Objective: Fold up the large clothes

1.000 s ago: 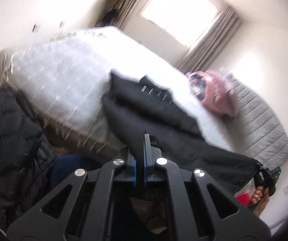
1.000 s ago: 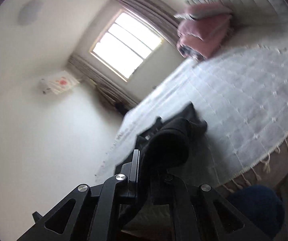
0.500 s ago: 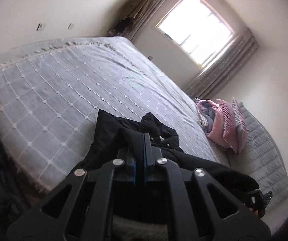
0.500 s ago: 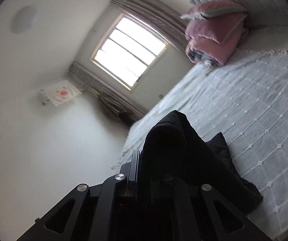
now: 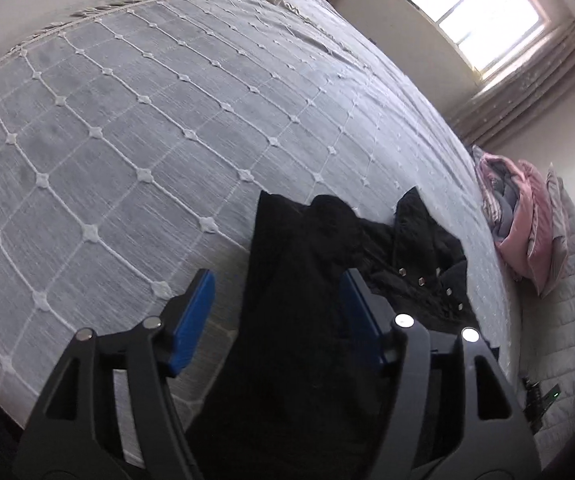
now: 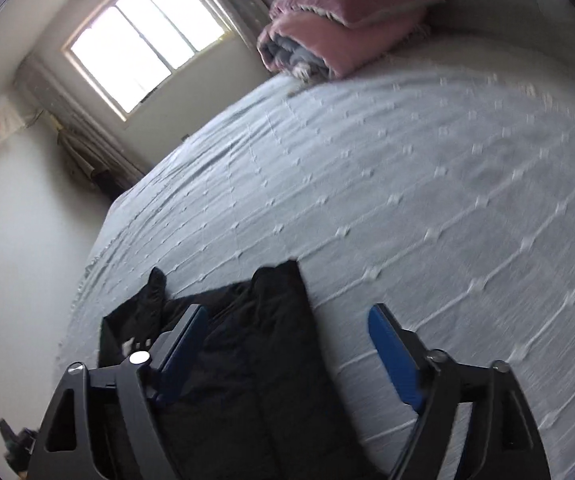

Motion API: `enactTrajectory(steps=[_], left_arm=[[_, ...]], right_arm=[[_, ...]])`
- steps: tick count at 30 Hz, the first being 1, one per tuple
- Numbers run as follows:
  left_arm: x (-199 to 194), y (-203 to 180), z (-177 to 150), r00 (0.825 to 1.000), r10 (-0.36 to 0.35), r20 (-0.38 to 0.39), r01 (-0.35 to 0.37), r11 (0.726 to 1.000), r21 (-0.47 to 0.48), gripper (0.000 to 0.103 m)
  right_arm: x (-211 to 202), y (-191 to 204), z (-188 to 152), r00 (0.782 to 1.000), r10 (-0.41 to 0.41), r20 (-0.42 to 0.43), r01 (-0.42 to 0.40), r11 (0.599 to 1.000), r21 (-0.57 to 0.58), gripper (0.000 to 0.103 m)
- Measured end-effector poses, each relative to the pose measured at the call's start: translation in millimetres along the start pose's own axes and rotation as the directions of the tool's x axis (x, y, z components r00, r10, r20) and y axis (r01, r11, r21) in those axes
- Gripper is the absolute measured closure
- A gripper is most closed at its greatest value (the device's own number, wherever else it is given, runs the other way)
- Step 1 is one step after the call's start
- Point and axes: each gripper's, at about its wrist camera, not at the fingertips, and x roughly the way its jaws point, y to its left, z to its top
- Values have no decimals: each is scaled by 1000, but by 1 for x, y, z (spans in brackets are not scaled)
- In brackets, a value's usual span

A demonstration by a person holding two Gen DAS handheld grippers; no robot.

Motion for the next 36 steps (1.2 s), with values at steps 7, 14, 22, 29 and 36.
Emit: enactTrajectory(steps=[7,14,22,29,36], left_arm=[[44,-31,-14,992,23,-127,-1,985,173,46],[49,-58,-8,996,64,-66,-42,957,285,83],[10,-73,-7,989,84,123,-116,952,284,97],[-21,-126,44,962,65,267,-156,928,339,97],[46,-162,122,937,164,309,-259,919,297,97]], right_arm=[[56,29,-24,985,-78,-155,34,962,-272,28],[69,41,-30,975,-143,-172,72,928,-367,90],[43,77,-11,991,-131,-32,105,900,-423,98],[35,130,28,986,-106,132,155,877,-455,99],[100,170,94,967,-157,200,228,883,-411,99]])
